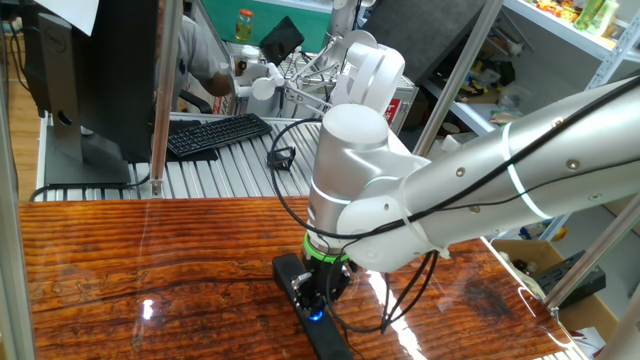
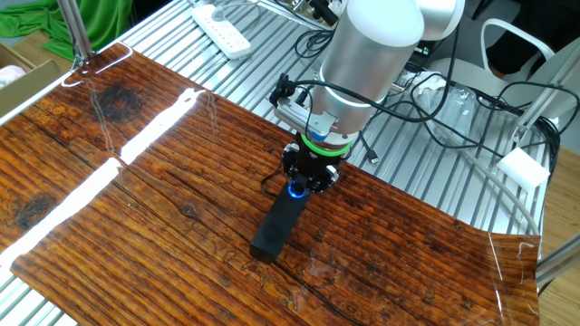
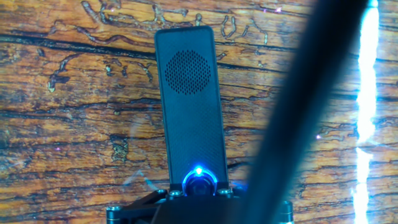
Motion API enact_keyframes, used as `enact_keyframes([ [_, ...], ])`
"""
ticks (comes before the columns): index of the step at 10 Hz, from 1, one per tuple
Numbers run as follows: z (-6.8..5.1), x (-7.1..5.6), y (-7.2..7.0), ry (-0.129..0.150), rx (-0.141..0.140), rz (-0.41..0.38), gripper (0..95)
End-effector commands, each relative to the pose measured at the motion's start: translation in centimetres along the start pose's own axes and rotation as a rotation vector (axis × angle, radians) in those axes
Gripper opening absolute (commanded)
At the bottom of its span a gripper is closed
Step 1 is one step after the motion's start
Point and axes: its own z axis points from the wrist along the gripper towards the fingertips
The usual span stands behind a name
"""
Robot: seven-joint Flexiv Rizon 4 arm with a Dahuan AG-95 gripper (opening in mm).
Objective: Turn the knob to decrease the volume of the speaker
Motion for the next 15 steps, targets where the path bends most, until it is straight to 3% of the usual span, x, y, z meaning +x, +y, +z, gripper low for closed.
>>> enact_keyframes([
  [1,0.00,0.02,0.05,0.004,0.001,-0.002,0.0],
  [4,0.03,-0.01,0.13,0.004,0.000,0.006,0.0],
  [5,0.01,0.00,0.14,0.009,0.002,0.021,19.0],
  [9,0.00,-0.01,0.15,0.007,-0.003,0.032,19.0],
  [10,0.00,-0.01,0.15,0.005,-0.007,0.034,38.0],
  [11,0.00,-0.01,0.15,0.004,-0.007,0.036,38.0],
  [12,0.05,-0.03,0.11,0.005,-0.031,0.042,38.0],
  [15,0.21,-0.11,-0.04,0.004,-0.033,0.041,38.0],
])
